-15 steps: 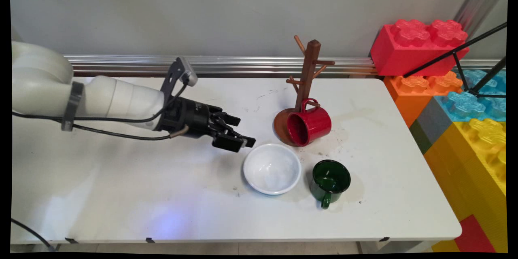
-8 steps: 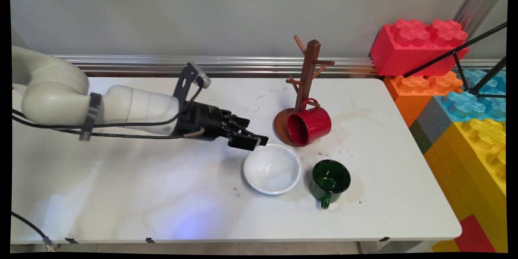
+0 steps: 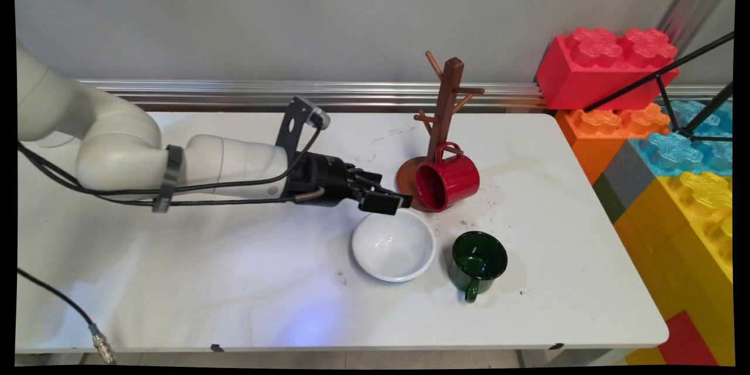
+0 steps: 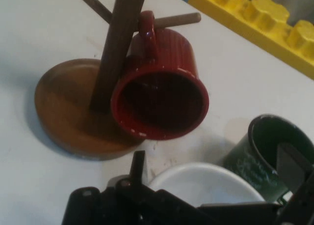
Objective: Pick up the red mug from the rack
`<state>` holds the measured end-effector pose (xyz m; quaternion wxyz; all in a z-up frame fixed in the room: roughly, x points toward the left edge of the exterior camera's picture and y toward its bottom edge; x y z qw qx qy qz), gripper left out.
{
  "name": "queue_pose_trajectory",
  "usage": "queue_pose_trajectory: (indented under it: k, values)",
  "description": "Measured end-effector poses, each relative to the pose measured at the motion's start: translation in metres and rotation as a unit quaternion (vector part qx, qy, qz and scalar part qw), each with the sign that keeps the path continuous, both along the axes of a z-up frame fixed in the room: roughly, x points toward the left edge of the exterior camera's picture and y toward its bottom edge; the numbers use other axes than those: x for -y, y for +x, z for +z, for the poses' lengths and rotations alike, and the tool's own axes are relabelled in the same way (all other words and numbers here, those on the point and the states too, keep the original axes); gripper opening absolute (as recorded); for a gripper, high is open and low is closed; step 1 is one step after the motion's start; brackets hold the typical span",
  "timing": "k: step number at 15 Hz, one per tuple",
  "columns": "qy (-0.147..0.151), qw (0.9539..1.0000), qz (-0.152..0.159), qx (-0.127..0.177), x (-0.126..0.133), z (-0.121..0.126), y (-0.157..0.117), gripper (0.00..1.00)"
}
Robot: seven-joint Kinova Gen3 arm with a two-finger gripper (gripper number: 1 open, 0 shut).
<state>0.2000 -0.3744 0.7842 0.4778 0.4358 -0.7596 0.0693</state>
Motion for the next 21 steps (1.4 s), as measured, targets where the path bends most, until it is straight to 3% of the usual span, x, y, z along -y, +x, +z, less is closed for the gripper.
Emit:
queue_pose_trajectory:
  k: [7,21]
  values:
    - [0.002,0.9995,0.021,-0.023,0.015,-0.009,-0.025,1.00]
    - [0.050,0.9946,0.058,-0.070,0.049,-0.038,-0.073,1.00]
